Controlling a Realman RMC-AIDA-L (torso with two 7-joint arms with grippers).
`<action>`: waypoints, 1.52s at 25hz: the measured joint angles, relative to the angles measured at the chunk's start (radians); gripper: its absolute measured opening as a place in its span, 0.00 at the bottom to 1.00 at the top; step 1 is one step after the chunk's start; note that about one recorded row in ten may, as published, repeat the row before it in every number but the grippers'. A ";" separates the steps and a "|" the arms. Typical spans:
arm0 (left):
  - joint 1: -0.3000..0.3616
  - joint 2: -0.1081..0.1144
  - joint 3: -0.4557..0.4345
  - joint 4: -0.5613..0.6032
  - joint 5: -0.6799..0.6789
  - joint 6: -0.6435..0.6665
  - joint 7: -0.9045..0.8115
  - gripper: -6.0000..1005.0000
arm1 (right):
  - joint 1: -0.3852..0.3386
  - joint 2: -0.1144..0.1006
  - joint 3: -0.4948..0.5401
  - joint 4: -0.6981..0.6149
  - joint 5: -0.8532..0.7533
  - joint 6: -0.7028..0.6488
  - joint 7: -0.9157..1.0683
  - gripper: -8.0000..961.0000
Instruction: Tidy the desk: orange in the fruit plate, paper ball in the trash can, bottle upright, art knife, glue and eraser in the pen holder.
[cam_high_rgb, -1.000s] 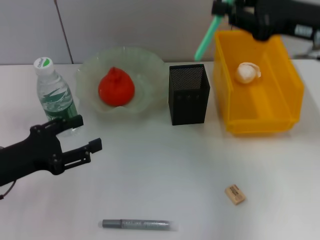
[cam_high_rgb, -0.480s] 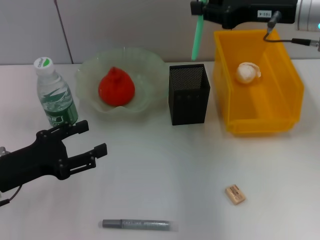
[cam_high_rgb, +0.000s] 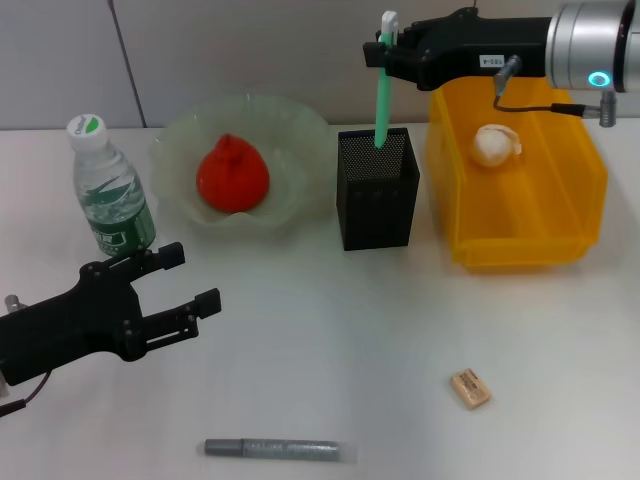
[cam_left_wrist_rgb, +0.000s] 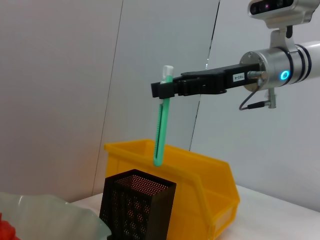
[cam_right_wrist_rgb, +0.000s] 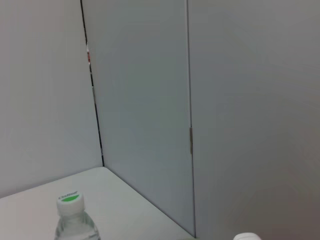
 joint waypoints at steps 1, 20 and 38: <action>-0.001 0.000 0.000 -0.002 0.000 0.000 0.000 0.81 | 0.000 0.000 0.000 0.000 0.000 0.000 0.000 0.22; -0.011 0.003 0.000 -0.008 0.001 0.001 -0.010 0.80 | 0.017 0.006 -0.073 0.114 -0.001 0.142 -0.041 0.25; -0.009 0.003 -0.001 -0.011 0.001 0.001 -0.008 0.79 | -0.041 0.018 -0.074 0.015 -0.023 0.081 0.053 0.59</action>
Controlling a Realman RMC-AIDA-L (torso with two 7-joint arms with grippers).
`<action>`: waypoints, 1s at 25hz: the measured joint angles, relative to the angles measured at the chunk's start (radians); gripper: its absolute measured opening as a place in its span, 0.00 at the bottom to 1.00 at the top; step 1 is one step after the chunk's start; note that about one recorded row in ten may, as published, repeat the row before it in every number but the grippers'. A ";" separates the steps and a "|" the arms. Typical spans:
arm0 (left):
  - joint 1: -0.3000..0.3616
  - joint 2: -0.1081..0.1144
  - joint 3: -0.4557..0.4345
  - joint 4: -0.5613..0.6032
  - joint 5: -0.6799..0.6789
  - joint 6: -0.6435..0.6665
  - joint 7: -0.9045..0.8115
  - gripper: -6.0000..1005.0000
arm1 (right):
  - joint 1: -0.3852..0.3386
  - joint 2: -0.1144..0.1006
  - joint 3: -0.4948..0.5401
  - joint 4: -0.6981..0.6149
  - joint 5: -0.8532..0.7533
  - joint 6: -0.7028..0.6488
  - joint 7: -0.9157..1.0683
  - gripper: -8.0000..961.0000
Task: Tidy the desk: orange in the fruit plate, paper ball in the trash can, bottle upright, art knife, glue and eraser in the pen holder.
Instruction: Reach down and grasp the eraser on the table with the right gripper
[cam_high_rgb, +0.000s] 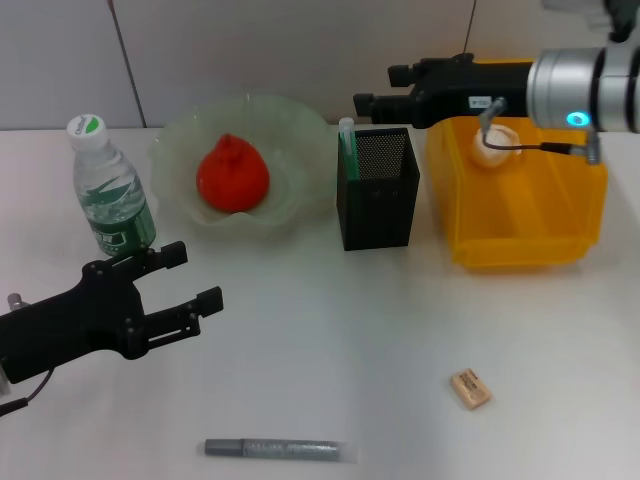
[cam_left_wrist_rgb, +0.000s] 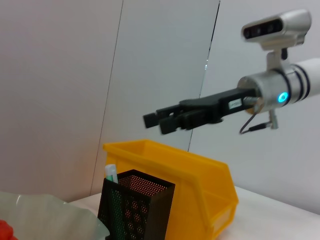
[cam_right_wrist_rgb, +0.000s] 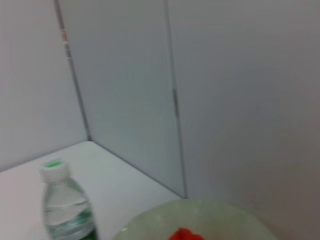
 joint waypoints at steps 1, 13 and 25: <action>0.001 0.000 0.000 0.001 0.000 0.001 -0.001 0.79 | -0.010 0.000 0.000 -0.037 -0.014 -0.036 0.028 0.62; 0.006 0.002 -0.007 0.008 0.001 0.022 -0.003 0.78 | 0.061 0.002 -0.145 -0.527 -0.573 -0.656 0.631 0.75; 0.001 0.010 -0.002 0.009 0.001 0.041 0.006 0.77 | 0.100 0.009 -0.448 -0.378 -0.692 -0.745 0.854 0.72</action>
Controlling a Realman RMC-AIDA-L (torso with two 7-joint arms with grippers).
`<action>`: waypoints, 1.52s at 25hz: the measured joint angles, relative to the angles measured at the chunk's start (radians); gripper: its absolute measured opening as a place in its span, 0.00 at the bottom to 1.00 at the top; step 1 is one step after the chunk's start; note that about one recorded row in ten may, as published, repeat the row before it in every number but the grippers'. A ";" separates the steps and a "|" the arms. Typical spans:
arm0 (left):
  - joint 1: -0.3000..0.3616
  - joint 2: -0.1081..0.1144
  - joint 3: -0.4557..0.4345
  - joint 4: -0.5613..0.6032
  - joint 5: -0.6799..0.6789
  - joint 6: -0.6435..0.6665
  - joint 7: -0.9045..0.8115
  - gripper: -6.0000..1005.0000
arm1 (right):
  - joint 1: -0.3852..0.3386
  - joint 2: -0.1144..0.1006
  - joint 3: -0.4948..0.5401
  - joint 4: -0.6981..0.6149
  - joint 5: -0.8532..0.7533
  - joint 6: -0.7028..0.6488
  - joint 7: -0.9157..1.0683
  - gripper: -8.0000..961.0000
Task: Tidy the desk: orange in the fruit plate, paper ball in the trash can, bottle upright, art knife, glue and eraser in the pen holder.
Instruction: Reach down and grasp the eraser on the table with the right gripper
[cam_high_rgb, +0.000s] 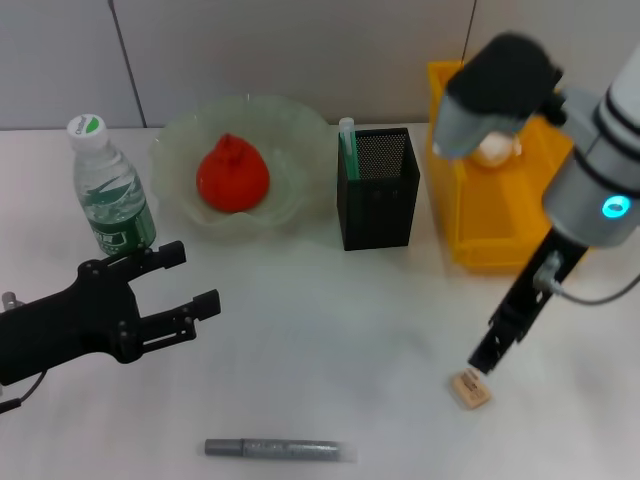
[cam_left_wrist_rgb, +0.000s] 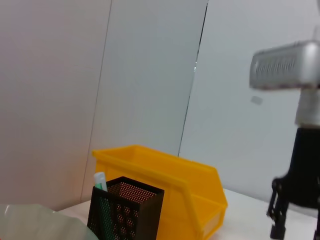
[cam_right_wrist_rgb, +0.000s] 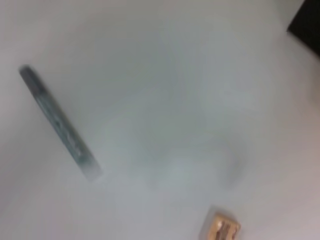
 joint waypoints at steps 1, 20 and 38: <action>0.000 0.000 0.000 0.000 0.000 0.000 0.000 0.77 | 0.000 0.000 0.000 0.000 0.000 0.000 0.000 0.72; 0.012 0.009 0.000 -0.009 0.091 0.039 0.119 0.76 | -0.009 0.007 -0.202 0.182 0.038 0.218 0.080 0.67; 0.014 0.008 -0.005 -0.009 0.100 0.022 0.119 0.75 | -0.001 0.008 -0.328 0.212 0.061 0.278 0.131 0.63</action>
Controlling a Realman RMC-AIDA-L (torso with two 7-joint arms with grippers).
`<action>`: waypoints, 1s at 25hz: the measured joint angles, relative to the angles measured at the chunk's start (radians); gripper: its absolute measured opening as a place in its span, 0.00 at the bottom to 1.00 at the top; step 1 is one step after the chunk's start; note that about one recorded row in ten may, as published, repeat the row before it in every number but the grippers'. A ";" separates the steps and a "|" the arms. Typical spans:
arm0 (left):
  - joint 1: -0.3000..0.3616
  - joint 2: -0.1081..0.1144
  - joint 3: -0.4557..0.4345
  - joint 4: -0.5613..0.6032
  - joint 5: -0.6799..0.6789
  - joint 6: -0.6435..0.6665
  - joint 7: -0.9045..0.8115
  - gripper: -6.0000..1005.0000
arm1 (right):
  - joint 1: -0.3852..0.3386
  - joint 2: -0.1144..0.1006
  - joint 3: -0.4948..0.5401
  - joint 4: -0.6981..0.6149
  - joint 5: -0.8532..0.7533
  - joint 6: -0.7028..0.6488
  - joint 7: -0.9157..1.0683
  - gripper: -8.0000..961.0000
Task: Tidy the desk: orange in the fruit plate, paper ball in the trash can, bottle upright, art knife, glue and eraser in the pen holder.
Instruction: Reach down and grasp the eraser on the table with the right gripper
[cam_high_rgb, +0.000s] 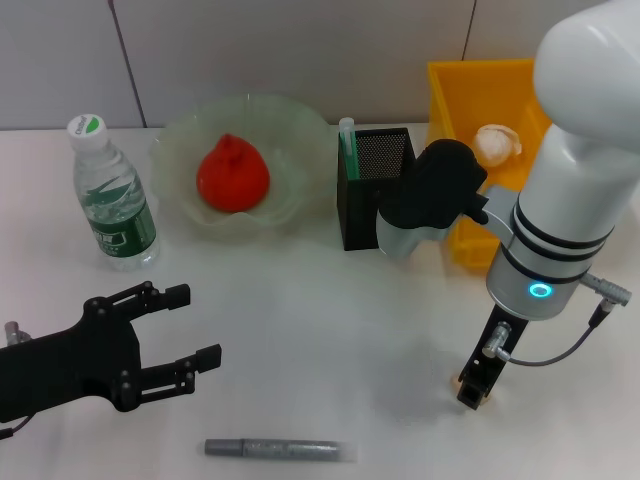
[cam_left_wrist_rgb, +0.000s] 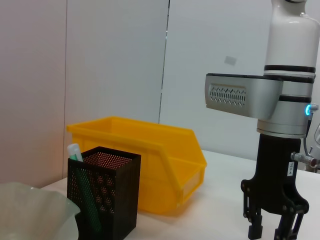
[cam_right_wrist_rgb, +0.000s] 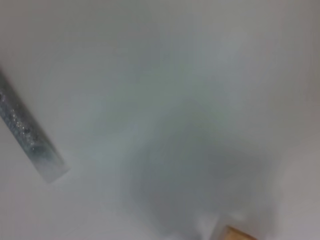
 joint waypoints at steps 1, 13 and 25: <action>0.000 0.000 0.000 0.000 0.000 0.000 -0.001 0.75 | 0.000 0.000 0.000 0.003 0.000 0.001 0.000 0.63; -0.002 -0.004 0.000 0.000 0.000 -0.007 -0.001 0.74 | 0.003 0.000 0.000 0.018 0.000 0.017 0.005 0.40; 0.000 -0.006 0.000 0.000 0.000 -0.013 0.001 0.73 | 0.008 0.000 0.000 0.018 0.002 0.017 0.009 0.47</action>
